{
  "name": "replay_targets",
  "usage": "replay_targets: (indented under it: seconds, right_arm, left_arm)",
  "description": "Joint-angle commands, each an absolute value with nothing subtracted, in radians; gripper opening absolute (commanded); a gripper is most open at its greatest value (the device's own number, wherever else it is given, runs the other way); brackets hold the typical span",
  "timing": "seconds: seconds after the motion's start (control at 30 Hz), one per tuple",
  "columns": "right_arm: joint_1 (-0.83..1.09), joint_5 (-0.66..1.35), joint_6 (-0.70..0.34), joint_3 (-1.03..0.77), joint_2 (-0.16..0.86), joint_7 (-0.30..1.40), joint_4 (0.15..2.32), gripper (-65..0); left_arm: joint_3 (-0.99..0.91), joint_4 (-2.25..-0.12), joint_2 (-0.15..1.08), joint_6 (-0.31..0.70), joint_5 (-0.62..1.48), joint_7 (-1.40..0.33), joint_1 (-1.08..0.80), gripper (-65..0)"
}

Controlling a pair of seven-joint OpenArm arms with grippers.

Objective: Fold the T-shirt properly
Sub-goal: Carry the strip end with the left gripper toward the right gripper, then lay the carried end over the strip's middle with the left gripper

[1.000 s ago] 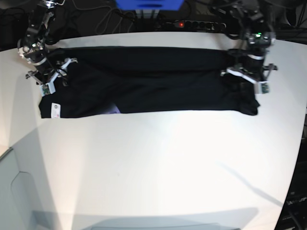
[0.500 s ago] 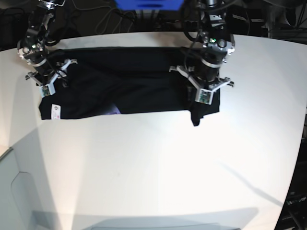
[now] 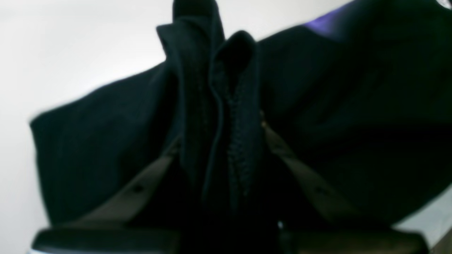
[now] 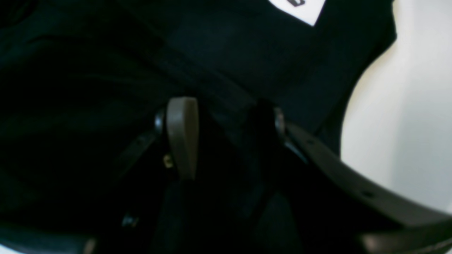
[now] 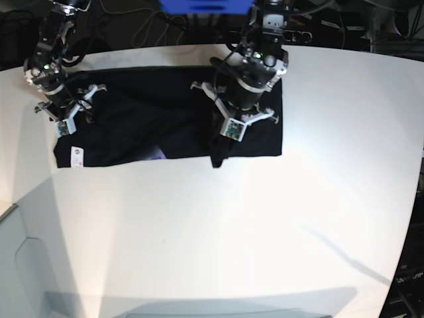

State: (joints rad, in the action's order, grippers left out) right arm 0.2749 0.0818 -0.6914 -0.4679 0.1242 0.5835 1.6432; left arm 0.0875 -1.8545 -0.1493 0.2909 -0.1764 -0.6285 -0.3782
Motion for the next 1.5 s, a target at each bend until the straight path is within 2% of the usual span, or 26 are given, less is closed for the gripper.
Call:
replay_targets:
  seconds: [0.0, 0.57, 0.67, 0.8, 0.93, 1.23, 1.47]
  right_arm:
    - [0.271, 0.076, -0.698, -0.469, 0.134, 0.582, 1.655, -37.5]
    - [0.271, 0.076, -0.698, -0.469, 0.134, 0.582, 1.655, -37.6]
    - [0.271, 0.076, -0.698, -0.469, 0.134, 0.582, 1.655, -37.6]
    - [0.271, 0.076, -0.698, -0.467, 0.134, 0.584, 1.655, -37.6]
    - [0.271, 0.076, -0.698, -0.467, 0.134, 0.584, 1.655, -37.6]
    - [0.272, 0.076, -0.698, -0.467, 0.134, 0.584, 1.656, -37.6]
    - [0.272, 0.076, -0.698, -0.467, 0.134, 0.584, 1.656, -37.6]
  left_arm:
    - [0.107, -1.862, -0.157, 0.286, -0.166, -0.602, -0.371, -65.0]
    - [0.26, -1.753, -0.157, 0.271, -0.162, -0.613, -0.288, -64.8]
    - [0.271, -1.753, -0.157, 0.271, -0.16, -0.613, -0.288, -58.1]
    - [0.271, -1.764, -0.157, 0.271, -0.159, -0.608, -0.288, -39.7]
    - [0.271, -1.776, -0.157, 0.271, -0.159, -0.602, -0.291, -31.3]
    - [0.26, -1.992, -0.157, 0.271, -0.156, -0.599, -0.334, -30.6]
    - [0.271, -1.929, -0.157, 0.271, -0.156, -0.601, -0.331, -30.4]
